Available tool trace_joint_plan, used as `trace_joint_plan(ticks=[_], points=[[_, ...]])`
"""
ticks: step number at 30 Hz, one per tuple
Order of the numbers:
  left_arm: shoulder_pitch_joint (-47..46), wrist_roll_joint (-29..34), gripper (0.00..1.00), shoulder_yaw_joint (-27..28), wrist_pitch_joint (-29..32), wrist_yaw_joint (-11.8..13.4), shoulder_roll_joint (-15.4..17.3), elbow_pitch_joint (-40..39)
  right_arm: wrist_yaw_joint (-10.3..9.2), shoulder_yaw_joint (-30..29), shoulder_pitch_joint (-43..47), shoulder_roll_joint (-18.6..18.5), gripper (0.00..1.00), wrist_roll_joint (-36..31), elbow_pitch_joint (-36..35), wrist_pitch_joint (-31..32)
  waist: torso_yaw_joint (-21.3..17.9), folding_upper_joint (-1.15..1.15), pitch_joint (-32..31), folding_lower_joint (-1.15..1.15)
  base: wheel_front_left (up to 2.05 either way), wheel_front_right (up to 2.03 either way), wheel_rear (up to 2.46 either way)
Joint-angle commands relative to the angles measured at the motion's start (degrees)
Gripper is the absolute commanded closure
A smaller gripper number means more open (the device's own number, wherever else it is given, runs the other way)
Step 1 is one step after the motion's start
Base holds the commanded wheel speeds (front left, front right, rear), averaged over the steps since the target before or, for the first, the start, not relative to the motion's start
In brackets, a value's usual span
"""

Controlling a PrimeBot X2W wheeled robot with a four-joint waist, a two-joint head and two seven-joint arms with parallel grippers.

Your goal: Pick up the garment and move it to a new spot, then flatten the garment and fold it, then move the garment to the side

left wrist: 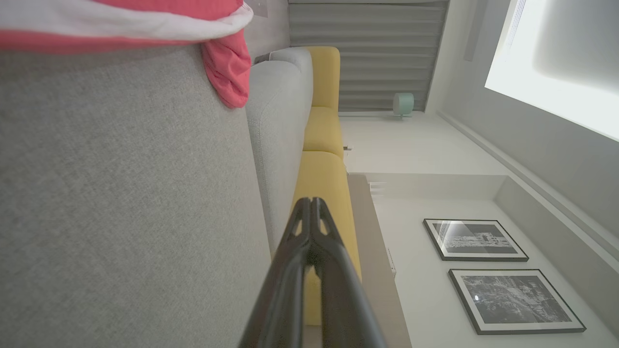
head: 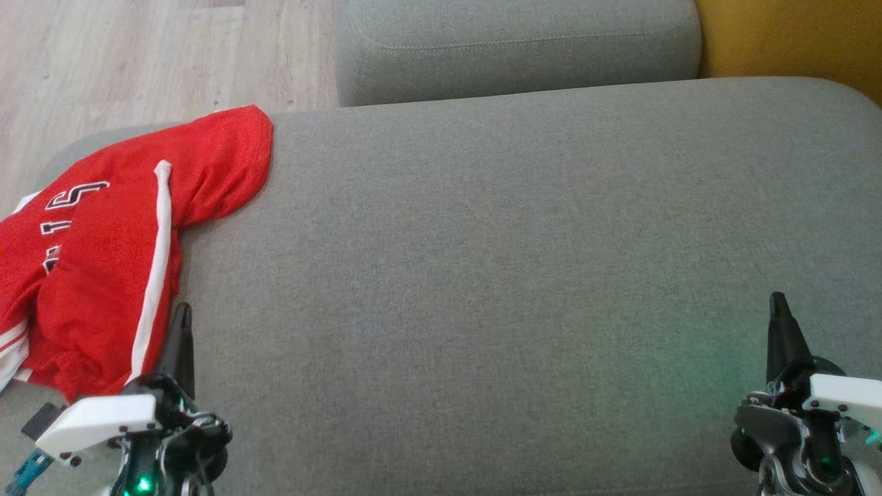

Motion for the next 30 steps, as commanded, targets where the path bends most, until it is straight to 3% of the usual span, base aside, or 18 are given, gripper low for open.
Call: trace_joint_plan(ticks=[1, 10, 11, 30], points=[[-3.3, -0.3, 1.00, 2.0, 0.4, -0.4, 0.5, -2.1, -0.04, 1.2, -3.1, -0.2, 1.00, 0.4, -2.2, 0.3, 0.0, 0.00, 0.0, 0.00, 0.00, 0.00, 0.00], [-3.3, -0.3, 1.00, 2.0, 0.4, -0.4, 0.5, -2.1, -0.04, 1.2, -3.1, -0.2, 1.00, 0.4, -2.2, 0.3, 0.0, 0.00, 0.0, 0.00, 0.00, 0.00, 0.00], [0.0, 0.0, 0.00, 0.0, 0.0, 0.0, 0.0, 0.3, 0.00, 0.0, 0.0, 0.0, 0.00, 0.0, 0.2, 0.0, 0.0, 0.00, 0.0, 0.00, 0.00, 0.00, 0.00], [-0.8, 1.0, 0.00, -1.6, -3.1, 0.0, 0.0, -1.1, -0.01, 3.4, -0.7, 0.0, 0.00, 0.0, -1.9, -2.9, 0.0, 0.00, 0.0, 0.00, 0.00, 0.00, 0.00]])
